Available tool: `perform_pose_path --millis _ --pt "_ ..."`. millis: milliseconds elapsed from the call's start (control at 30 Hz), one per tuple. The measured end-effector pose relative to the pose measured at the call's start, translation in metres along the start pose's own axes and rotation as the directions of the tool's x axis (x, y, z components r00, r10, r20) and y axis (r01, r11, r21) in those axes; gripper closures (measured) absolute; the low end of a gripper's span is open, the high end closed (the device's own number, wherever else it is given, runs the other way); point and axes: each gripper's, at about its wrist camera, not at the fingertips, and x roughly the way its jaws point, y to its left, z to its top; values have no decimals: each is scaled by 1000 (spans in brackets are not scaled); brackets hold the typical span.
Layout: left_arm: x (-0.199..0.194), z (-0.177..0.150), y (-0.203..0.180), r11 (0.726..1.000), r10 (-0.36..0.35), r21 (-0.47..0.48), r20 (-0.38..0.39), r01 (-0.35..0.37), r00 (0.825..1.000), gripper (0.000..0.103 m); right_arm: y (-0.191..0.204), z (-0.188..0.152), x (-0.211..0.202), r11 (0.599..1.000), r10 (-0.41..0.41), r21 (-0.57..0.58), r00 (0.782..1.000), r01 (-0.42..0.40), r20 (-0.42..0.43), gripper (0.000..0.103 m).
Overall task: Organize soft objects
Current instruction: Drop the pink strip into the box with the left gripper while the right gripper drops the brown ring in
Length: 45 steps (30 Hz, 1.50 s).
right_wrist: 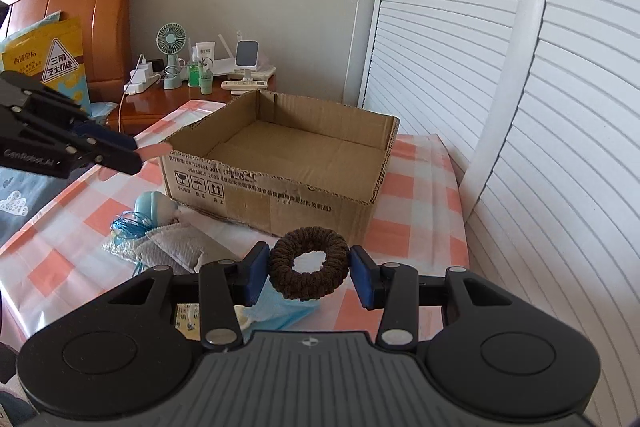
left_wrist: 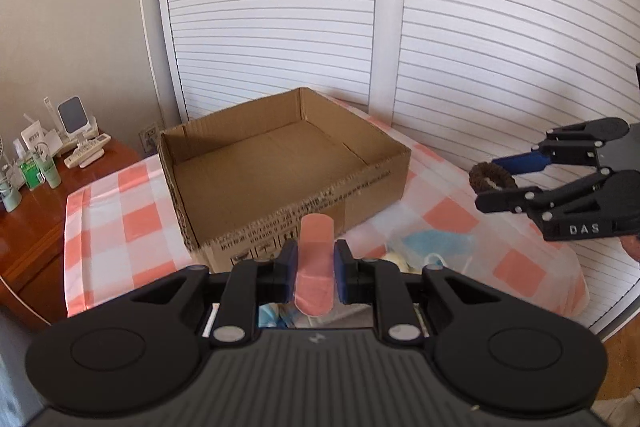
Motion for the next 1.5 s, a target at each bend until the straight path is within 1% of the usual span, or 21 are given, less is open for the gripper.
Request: perform_pose_path --millis 200,367,500,533,567,633,667,733,800,900,933,1000,1100,1167,1300,1433,1500 --pt "41 46 27 999 37 20 11 -37 999 85 -5 20 16 1000 7 4 1000 -7 10 54" --pt "83 74 47 996 80 30 1 -80 997 85 -7 29 30 1000 2 3 1000 -2 0 54" --pt "121 91 69 992 127 -11 -26 -127 992 85 -6 35 37 1000 -5 -8 1000 5 -5 54" --pt "129 95 74 991 131 -25 -27 -132 991 78 -6 36 39 1000 -2 -6 1000 2 -6 54" --pt "137 97 79 990 139 -35 -28 -140 990 73 -6 37 40 1000 -2 -4 1000 2 -7 54" --pt "147 99 86 987 146 -59 -42 -148 988 51 -6 39 41 1000 -6 -7 1000 5 -8 54" --pt "149 98 87 987 149 -61 -44 -151 988 47 -5 40 41 1000 -7 -10 1000 7 -7 54" --pt "147 94 86 986 155 -57 -32 -156 987 34 -6 41 41 1000 -9 -11 1000 9 -4 54" --pt "138 89 84 987 150 -56 -17 -151 988 26 -7 43 43 1000 -4 -9 1000 4 -5 54" --pt "116 79 80 985 157 -75 6 -156 988 22 -6 47 46 1000 -8 -18 1000 8 -4 54" --pt "105 75 78 984 157 -89 26 -154 987 14 -6 49 48 1000 -7 -21 1000 7 -4 54" --pt "85 65 74 982 149 -123 43 -142 988 4 -7 53 53 1000 1 -16 1000 -1 -4 54" --pt "59 44 63 979 136 -156 38 -128 990 3 -11 62 63 1000 15 -1 1000 -15 -10 54" --pt "45 29 54 979 134 -155 23 -129 991 3 -11 69 71 1000 20 2 1000 -20 -12 54" --pt "22 -1 36 972 180 -158 25 -174 983 3 -11 89 92 1000 23 -10 1000 -23 -21 54" --pt "10 -29 25 963 194 -193 2 -190 981 3 -9 114 122 1000 16 -25 999 -17 -30 54" --pt "8 -41 23 960 186 -211 -19 -186 982 3 -8 127 140 999 11 -42 999 -12 -32 54"
